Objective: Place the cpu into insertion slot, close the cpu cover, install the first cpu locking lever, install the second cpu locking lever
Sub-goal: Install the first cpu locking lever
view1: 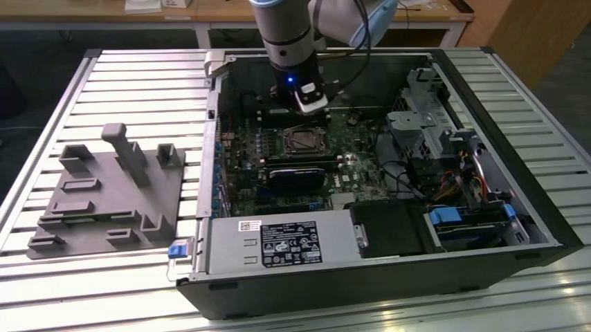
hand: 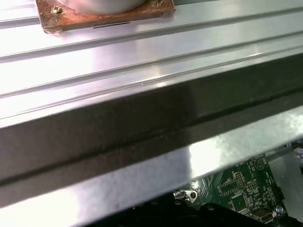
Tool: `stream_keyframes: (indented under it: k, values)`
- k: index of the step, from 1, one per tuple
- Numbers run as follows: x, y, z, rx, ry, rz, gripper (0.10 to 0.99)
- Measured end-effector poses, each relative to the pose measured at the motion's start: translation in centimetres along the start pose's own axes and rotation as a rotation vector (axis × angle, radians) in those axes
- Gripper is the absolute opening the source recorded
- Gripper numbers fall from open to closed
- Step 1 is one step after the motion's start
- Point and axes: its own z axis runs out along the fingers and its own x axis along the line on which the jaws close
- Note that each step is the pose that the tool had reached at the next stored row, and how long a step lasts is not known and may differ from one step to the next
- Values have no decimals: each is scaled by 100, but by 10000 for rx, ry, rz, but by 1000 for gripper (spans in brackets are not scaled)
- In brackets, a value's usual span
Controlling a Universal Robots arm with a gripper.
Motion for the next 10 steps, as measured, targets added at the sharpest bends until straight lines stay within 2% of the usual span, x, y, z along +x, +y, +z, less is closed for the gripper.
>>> stream_keyframes:
  k: [10]
  values:
    - [29,11,25,114,-117,543,106]
